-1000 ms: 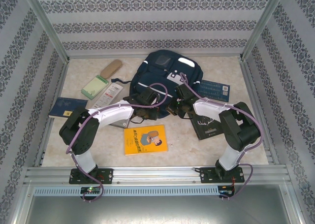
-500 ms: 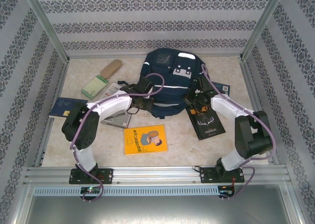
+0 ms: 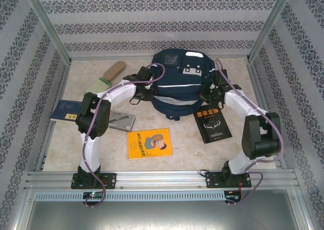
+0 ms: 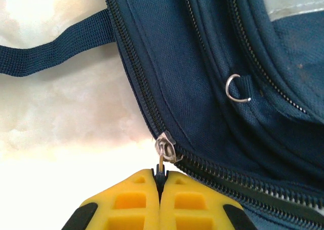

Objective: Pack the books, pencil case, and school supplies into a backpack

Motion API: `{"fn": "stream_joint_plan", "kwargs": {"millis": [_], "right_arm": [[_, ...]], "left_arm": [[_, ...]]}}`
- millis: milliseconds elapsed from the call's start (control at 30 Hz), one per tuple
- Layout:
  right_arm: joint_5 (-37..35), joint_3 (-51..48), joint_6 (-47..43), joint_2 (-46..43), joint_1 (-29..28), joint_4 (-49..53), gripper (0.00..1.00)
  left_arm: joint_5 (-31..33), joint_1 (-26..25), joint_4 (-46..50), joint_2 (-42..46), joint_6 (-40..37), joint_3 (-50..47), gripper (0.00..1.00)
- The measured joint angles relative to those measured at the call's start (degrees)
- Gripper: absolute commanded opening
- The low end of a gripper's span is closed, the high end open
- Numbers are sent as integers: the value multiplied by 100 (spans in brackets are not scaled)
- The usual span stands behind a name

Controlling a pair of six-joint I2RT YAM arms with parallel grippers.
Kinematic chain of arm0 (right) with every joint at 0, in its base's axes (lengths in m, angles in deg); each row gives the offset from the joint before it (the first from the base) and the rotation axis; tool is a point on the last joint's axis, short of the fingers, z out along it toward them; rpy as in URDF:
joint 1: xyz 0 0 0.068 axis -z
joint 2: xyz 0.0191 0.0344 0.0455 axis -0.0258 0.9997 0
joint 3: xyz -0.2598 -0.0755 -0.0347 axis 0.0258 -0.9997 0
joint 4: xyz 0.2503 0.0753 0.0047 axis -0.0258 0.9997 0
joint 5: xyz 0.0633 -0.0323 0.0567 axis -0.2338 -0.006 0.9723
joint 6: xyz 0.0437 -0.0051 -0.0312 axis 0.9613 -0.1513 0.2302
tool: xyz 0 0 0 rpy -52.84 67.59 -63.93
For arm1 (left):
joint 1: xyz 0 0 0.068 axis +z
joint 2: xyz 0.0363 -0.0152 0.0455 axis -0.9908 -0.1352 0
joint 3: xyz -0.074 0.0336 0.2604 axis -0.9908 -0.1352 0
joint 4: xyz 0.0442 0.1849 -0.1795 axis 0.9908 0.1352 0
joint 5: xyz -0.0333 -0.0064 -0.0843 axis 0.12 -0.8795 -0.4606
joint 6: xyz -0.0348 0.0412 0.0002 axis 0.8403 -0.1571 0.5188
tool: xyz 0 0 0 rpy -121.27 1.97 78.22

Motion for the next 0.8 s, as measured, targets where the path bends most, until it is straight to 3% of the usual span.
{"fn": "stream_joint_plan", "kwargs": {"millis": [233, 333, 467, 633, 800], "right_arm": [[-286, 1051, -503, 955, 9, 380, 0], [-411, 1639, -686, 1390, 13, 601, 29], [-664, 2199, -850, 1679, 105, 686, 45], [-756, 2017, -787, 1316, 55, 605, 53], [-693, 1045, -400, 339, -501, 621, 53]], "left_arm": [[-245, -68, -186, 791, 50, -846, 0], [-304, -262, -216, 1117, 201, -1137, 0], [-350, -654, -216, 1213, 474, -1250, 0], [-483, -997, -219, 1054, 728, -1150, 0], [-601, -1150, -238, 789, 769, -977, 0]]}}
